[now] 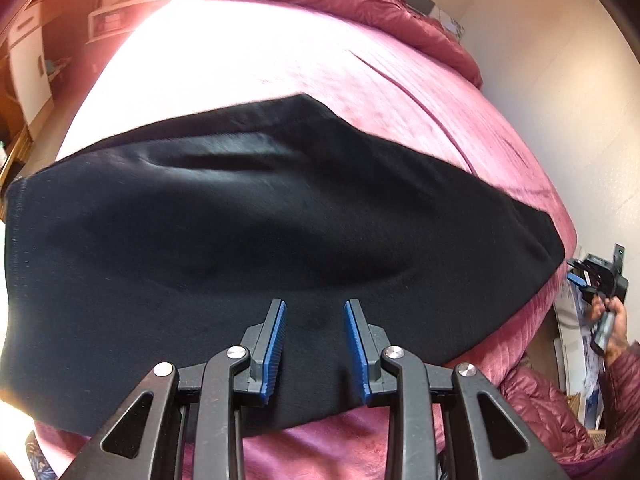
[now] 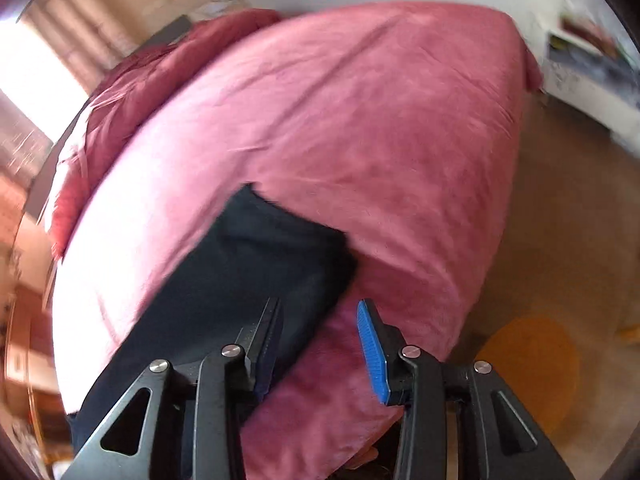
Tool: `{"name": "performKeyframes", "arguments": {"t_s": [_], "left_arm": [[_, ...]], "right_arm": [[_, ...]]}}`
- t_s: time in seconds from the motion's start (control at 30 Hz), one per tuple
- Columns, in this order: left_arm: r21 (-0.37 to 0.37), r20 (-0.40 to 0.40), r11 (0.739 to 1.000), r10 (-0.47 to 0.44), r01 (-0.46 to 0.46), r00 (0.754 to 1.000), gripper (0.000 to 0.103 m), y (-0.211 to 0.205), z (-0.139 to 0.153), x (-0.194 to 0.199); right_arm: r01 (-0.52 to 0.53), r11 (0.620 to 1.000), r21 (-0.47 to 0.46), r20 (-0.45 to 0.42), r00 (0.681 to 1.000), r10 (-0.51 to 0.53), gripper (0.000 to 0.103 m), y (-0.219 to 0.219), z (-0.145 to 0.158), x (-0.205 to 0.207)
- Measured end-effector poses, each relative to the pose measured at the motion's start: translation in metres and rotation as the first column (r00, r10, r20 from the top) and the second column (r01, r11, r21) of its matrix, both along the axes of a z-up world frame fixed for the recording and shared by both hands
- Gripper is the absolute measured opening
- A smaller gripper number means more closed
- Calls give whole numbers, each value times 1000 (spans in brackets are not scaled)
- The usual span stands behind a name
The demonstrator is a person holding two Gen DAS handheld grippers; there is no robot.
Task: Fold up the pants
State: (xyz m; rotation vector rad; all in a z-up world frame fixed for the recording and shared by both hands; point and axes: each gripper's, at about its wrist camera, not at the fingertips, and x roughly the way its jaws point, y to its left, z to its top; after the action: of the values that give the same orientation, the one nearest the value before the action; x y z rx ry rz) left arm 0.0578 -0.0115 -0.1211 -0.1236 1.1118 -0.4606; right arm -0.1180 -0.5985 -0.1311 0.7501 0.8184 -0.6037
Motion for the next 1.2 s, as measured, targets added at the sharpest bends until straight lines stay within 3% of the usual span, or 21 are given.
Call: {"name": "performKeyframes", "arguments": {"t_s": [0.07,0.13,0.23,0.37,0.47,0.57,0.67,0.73,0.87,1.1,1.13,1.17,1.2], "left_arm": [[6,11,1000,29,-29,1000,30,8,0,6],[12,14,998,61,-61,998,30,15,-2,11],[6,22,996,92,-93,995,31,23,-4,14],[16,47,996,84,-85,995,31,26,-3,11],[17,51,997,75,-76,996,31,26,-4,10],[16,57,997,75,-77,996,31,25,-7,14],[13,73,998,66,-67,995,31,25,-6,12],[13,85,998,61,-63,995,31,21,-3,7],[-6,92,999,53,-53,994,31,25,-2,17],[-28,100,998,55,-52,994,31,36,2,34],[-27,98,998,53,-50,994,31,37,3,33],[-25,97,999,51,-48,994,31,37,4,33],[-24,99,999,49,-47,994,31,38,5,33]], "right_arm": [[-167,986,-13,27,986,167,33,29,18,30],[-351,936,7,53,935,351,31,65,26,68],[-625,778,53,100,779,619,31,142,30,131],[-835,530,144,192,549,813,32,255,19,202],[-901,388,195,209,425,881,32,327,7,248],[-928,289,236,178,334,926,33,380,-7,290],[-936,234,265,122,273,954,33,414,-23,322],[-937,220,273,79,250,965,33,427,-35,337],[-932,217,291,53,242,969,26,439,-46,363],[-930,181,321,45,205,978,25,441,-47,371],[-932,175,317,41,198,979,23,442,-48,371],[-938,174,300,33,193,981,9,445,-47,370],[-946,175,272,27,189,982,9,449,-44,367]]}}
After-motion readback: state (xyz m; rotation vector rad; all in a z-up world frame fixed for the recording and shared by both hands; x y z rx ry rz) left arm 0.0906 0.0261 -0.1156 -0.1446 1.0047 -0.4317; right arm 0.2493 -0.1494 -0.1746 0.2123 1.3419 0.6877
